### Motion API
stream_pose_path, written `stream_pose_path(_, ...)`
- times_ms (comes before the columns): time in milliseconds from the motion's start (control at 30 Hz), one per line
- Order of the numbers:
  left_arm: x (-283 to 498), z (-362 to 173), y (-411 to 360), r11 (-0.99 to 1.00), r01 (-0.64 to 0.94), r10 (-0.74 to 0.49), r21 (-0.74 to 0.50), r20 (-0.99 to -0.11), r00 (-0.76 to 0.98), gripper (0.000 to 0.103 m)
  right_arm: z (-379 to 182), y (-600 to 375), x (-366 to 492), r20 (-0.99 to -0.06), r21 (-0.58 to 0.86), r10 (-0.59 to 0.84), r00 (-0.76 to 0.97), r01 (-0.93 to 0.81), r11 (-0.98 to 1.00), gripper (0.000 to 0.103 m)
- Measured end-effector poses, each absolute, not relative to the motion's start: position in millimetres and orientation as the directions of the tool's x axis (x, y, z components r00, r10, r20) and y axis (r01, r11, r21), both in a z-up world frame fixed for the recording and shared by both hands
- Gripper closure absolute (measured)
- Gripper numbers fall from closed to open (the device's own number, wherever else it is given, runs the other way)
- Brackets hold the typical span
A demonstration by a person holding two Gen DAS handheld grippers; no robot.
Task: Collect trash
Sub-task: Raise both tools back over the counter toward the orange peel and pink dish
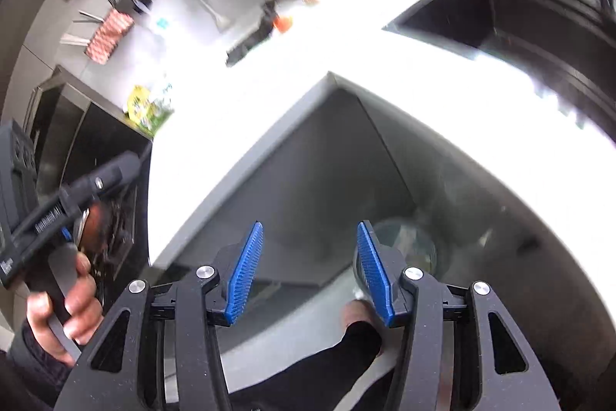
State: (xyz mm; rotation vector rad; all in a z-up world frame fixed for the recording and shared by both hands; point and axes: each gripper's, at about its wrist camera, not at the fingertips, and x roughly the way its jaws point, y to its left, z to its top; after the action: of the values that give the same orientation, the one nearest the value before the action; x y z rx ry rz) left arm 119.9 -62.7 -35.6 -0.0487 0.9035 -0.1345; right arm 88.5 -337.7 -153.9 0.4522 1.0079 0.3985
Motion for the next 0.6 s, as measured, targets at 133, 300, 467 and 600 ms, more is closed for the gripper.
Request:
stream_pose_path(133,155.5,-30.7,-45.6,0.991,0.085,-0.132,-0.101,-0.759,0.638,0.011,-123.7,-329.1,125.8,-0.69,0.518,0.5,0.523,-0.126,0.846,0.053)
stream_pose_path(300,215.6,-34.4,-24.2,0.987,0.111,-0.16,-0.116,-0.74,0.653,0.011,-104.4,-314.2,192.9,-0.686,0.484,0.442,0.578,-0.091,0.87,0.052)
stream_pose_path(467,283.3,-38.5,-6.6,0.982,0.154,-0.186,-0.112,-0.739,0.647,0.011,-107.0,-302.1,253.9,-0.709,0.464,0.371,0.6,0.0,0.886,0.051)
stream_pose_path(600,332.7,-50.1,-3.1,0.98,0.181,-0.179,-0.081,-0.757,0.628,0.011,-111.7,-298.5,293.5,-0.723,0.459,0.339,0.603,0.052,0.887,0.051)
